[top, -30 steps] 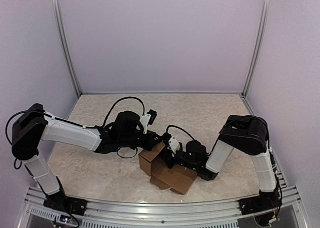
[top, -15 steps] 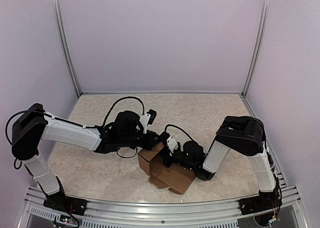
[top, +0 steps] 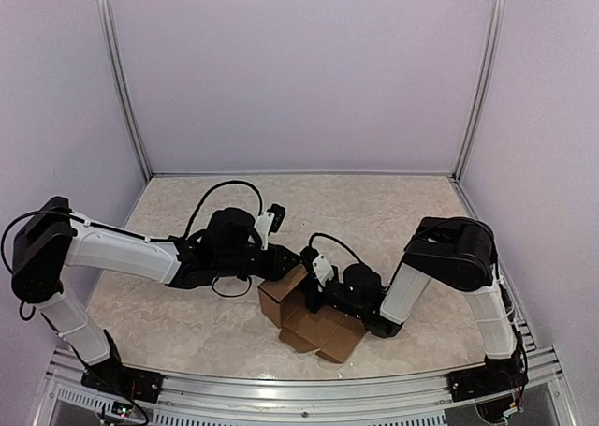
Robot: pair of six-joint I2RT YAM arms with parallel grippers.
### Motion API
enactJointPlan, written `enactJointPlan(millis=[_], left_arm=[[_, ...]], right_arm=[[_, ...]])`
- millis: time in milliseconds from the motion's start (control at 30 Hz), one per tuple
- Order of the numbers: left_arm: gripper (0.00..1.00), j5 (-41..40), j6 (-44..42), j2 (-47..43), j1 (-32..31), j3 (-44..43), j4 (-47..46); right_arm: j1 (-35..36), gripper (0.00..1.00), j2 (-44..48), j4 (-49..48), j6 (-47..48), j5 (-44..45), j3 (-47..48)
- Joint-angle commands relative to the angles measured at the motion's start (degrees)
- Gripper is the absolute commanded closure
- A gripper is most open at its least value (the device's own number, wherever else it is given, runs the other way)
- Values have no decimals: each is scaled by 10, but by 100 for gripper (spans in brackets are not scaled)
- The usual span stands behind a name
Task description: Fold the paper box
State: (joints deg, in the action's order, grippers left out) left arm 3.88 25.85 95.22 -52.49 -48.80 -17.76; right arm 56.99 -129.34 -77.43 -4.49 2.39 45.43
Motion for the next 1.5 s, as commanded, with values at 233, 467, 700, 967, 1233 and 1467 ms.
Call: enactJointPlan(millis=[233,467,700,967,1233,1467], left_arm=[[62,-94,20,-134,55,65,68],[78,22,59,-63,87,76,13],[79,129,109,40,90,92,-107],[80,204,133,112,88,93,-203],[78,209,132,123,88,100,-232],[77,219,136,143,88,101,-260]], right_arm=[[4,100,3,-68,-13,-14,-27],[8,100,10,-64,-16,-16,-31],[10,100,15,-58,-14,-11,-33],[14,100,12,-58,-13,-9,-31],[18,100,12,-47,-6,-8,-28],[21,100,17,-37,-1,-16,-29]])
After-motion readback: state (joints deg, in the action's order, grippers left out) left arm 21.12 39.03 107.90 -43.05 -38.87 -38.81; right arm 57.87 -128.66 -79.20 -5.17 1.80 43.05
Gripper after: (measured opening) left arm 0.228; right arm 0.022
